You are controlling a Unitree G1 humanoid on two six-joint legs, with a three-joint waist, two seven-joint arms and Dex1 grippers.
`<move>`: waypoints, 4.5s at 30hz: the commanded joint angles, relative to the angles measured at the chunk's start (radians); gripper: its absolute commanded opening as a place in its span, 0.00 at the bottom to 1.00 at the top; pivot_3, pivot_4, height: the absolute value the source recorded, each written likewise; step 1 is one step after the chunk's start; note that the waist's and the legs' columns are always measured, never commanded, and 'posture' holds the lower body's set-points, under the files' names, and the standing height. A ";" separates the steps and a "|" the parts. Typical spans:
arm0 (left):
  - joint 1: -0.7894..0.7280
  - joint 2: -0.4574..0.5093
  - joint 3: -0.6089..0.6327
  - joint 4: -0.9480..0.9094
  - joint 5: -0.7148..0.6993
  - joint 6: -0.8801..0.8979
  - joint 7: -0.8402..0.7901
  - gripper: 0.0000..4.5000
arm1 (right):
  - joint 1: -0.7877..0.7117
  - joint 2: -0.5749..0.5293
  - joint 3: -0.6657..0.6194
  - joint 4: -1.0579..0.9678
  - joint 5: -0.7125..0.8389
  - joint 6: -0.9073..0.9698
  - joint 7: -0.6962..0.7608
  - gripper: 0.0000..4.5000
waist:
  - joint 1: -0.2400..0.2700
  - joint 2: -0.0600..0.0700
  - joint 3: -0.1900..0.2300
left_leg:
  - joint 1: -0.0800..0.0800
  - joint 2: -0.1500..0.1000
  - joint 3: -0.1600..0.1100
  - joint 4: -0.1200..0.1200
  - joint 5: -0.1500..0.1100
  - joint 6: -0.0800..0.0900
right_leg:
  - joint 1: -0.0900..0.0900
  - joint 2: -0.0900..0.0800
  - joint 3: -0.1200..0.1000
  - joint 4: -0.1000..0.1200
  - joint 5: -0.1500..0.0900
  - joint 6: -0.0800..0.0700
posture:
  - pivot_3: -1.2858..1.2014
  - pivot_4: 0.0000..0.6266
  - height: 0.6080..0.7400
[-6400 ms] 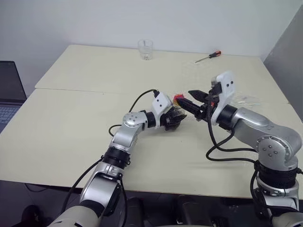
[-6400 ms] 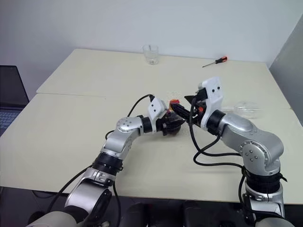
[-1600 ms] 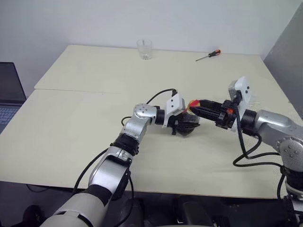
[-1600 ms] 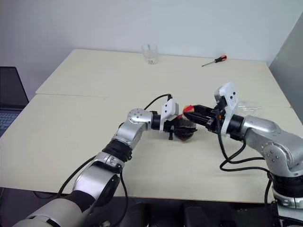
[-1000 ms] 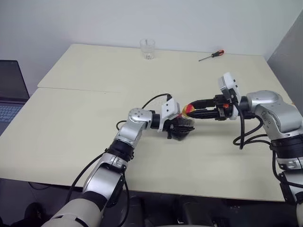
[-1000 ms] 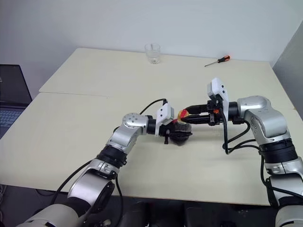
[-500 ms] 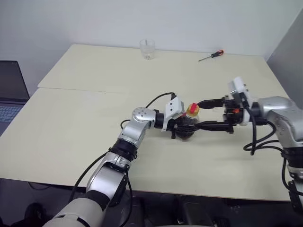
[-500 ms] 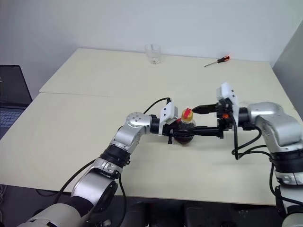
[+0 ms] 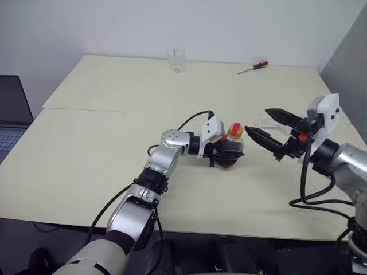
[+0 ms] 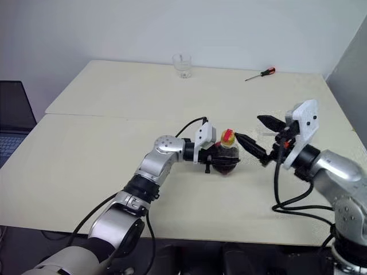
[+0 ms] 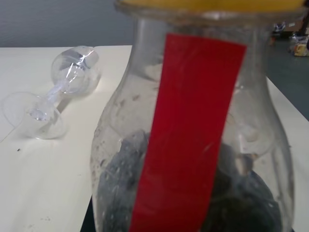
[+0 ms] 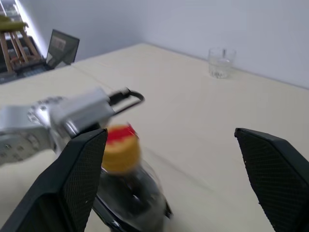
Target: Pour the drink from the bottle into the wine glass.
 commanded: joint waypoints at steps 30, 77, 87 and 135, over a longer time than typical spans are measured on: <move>-0.013 -0.024 0.006 -0.014 -0.016 -0.022 0.011 0.28 | -0.149 0.338 0.253 0.009 -0.191 0.166 -0.531 1.00 | 0.001 0.000 0.000 | -0.002 -0.001 -0.002 -0.001 0.000 0.000 | 0.000 -0.001 0.000 -0.002 0.000 0.000 | 0.52 0.24 1.00; -0.034 -0.020 0.006 0.019 -0.018 -0.041 0.023 0.28 | 0.094 0.158 -0.056 -0.168 -0.095 0.209 -0.248 1.00 | 0.001 0.000 0.000 | -0.002 -0.001 -0.003 -0.001 0.000 0.000 | 0.000 -0.001 -0.001 -0.003 0.000 0.000 | 0.52 0.24 1.00; -0.037 -0.015 0.010 0.022 -0.016 -0.043 0.025 0.28 | 0.145 0.062 -0.110 -0.179 0.123 0.165 -0.178 1.00 | -0.001 0.000 0.000 | -0.001 -0.002 -0.005 -0.001 0.000 0.000 | 0.001 0.000 -0.001 -0.002 0.000 0.000 | 0.52 0.24 1.00; -0.030 -0.005 0.006 0.016 -0.009 -0.059 0.039 0.28 | 0.029 0.084 0.087 -0.058 0.084 0.038 -0.342 1.00 | 0.001 0.000 0.000 | -0.001 -0.002 -0.005 -0.001 0.000 0.001 | 0.001 -0.001 -0.001 -0.003 0.000 0.000 | 0.52 0.24 1.00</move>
